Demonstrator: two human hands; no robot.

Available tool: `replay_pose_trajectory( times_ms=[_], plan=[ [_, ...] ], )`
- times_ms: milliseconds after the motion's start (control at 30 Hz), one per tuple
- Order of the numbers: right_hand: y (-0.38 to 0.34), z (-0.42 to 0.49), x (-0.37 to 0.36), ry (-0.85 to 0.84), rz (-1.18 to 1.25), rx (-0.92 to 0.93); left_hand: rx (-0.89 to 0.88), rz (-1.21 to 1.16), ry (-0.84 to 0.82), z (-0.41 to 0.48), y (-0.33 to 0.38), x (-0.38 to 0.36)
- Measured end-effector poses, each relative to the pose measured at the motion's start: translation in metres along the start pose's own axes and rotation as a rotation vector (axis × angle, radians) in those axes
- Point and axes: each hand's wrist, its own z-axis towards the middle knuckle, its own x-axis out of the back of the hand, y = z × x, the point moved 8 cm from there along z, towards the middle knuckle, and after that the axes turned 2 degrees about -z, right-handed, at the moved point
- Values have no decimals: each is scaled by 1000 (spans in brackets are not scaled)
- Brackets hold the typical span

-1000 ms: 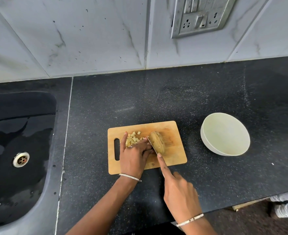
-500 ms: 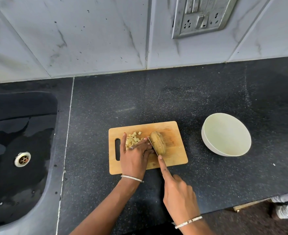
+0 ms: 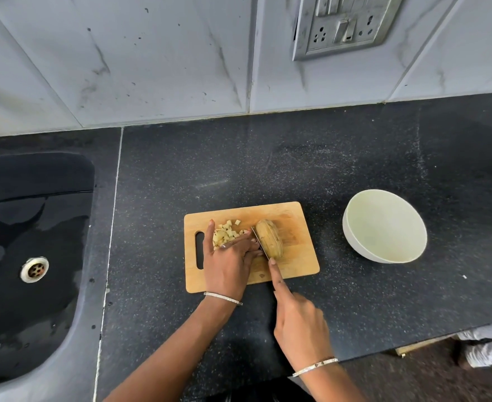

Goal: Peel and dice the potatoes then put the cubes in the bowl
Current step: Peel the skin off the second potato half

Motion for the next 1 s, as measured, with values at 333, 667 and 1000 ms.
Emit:
replay_pose_trajectory(
  times_ms=[333, 667, 1000],
  plan=[
    [17, -37, 8, 5, 67, 3, -35, -10, -3, 13, -1, 3],
    [33, -64, 54, 81, 264, 55, -85, -34, -32, 5, 4, 4],
    [49, -59, 62, 173, 391, -13, -336, -41, -229, 43, 21, 12]
  ],
)
